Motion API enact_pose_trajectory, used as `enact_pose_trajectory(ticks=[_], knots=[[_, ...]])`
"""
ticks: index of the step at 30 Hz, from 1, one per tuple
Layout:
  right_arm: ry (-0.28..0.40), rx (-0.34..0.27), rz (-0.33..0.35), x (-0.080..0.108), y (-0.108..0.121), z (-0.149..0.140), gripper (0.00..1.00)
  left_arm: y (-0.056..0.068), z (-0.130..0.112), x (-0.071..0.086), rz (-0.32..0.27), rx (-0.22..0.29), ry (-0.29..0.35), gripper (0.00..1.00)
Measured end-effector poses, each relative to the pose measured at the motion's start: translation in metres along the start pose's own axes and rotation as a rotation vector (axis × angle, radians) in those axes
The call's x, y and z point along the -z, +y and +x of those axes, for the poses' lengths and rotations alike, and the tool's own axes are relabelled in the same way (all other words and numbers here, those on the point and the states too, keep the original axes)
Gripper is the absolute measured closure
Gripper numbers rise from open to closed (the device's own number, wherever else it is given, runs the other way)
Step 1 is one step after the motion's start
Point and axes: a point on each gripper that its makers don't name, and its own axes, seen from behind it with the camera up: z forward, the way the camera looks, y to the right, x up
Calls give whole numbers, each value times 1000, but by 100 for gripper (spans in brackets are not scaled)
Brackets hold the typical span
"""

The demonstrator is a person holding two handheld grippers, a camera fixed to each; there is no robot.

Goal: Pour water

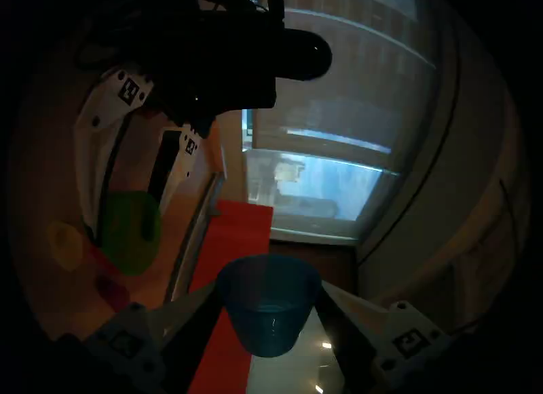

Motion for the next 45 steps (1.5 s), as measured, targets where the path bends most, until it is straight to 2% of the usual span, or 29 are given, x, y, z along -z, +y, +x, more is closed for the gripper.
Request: enact_pose_trajectory(ticks=[6, 11, 14, 27, 33, 39, 45], knots=[[1, -45, -6, 0, 0, -1, 10, 0, 2, 1, 2, -2, 1, 14], [7, -140, -12, 0, -1, -2, 10, 1, 2, 1, 2, -2, 1, 14], [8, -220, -20, 1, 0, -4, 10, 0, 2, 2, 3, -4, -1, 14], [4, -695, -47, 9, -1, -17, 10, 0, 3, 3, 7, -11, -7, 14], [-6, -927, -29, 10, -10, -22, 10, -1, 1, 2, 11, -15, -12, 15], [22, -1185, 1, 11, -14, -25, 10, -3, 2, 3, 14, -17, -19, 14], [57, -1375, 6, 13, -15, -29, 10, -6, 2, 4, 20, -21, -24, 14]])
